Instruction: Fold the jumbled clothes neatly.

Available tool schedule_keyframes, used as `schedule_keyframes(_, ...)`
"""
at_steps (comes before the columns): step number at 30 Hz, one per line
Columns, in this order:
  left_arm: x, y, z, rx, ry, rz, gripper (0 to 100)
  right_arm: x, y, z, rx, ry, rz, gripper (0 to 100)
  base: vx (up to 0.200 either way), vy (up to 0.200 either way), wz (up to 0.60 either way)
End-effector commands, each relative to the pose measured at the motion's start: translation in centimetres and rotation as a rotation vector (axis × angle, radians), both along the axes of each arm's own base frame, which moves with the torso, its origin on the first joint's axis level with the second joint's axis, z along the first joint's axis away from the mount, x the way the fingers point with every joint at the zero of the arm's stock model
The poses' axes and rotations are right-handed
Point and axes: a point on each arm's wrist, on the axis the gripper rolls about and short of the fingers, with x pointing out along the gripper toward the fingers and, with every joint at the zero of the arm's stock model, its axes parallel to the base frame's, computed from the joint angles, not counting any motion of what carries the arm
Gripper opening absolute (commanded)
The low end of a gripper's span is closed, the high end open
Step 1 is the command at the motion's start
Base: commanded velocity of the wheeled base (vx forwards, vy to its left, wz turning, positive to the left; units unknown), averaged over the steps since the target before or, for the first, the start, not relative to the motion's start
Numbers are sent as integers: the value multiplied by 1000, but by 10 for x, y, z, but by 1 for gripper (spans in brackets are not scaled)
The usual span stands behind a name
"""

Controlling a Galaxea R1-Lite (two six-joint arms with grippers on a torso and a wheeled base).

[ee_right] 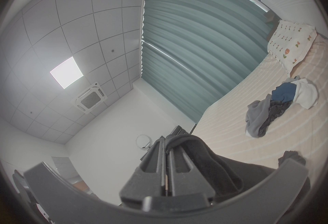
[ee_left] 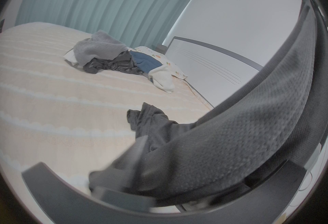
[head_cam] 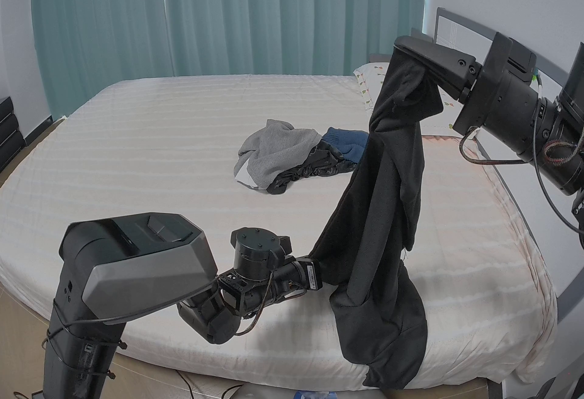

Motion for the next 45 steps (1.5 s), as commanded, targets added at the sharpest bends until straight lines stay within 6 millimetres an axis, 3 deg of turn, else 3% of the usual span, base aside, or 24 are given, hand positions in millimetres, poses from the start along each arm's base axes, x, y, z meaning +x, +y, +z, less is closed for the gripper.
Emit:
schedule_keyframes(1,3,2,-6,-8,22,38,0,10,-7,-4,-8,13,-41,0,0,0,0)
schedule_keyframes(4,14,13,17,-57,-10,135,0,21,-15,-10,-19,34,-86,0,0,0,0)
schedule_keyframes(7,24,30,53,-80,-44,221,0,36,-22,-19,-35,59,-135,0,0,0,0)
schedule_keyframes(11,35,58,113,-104,-109,365,0,65,-36,-35,-60,103,-219,0,0,0,0)
schedule_keyframes(16,49,94,177,-159,-224,531,0,102,-60,-35,-67,82,-342,0,0,0,0)
schedule_keyframes(21,56,121,225,-216,-333,670,0,125,-79,-5,-8,-21,-468,0,0,0,0)
schedule_keyframes(23,55,123,235,-237,-363,685,0,126,-81,9,12,-68,-491,0,0,0,0)
schedule_keyframes(24,53,125,248,-262,-396,689,0,124,-83,29,35,-142,-515,0,0,0,0)
schedule_keyframes(26,49,128,260,-284,-427,692,0,121,-85,50,46,-225,-541,0,0,0,0)
schedule_keyframes(30,41,132,285,-327,-486,697,0,117,-81,69,5,-324,-595,0,0,0,0)
schedule_keyframes(33,36,137,293,-340,-502,703,0,118,-71,61,-34,-322,-598,0,0,0,0)
schedule_keyframes(35,35,138,288,-328,-488,706,0,120,-67,37,-90,-263,-593,0,0,0,0)
schedule_keyframes(42,24,142,239,-253,-400,698,0,122,-68,-28,-190,-135,-589,0,0,0,0)
schedule_keyframes(43,24,142,239,-253,-400,698,0,122,-68,-28,-190,-135,-589,0,0,0,0)
schedule_keyframes(44,18,143,219,-221,-360,691,0,121,-69,-50,-222,-79,-575,0,0,0,0)
schedule_keyframes(45,18,143,219,-221,-360,691,0,121,-69,-50,-222,-79,-575,0,0,0,0)
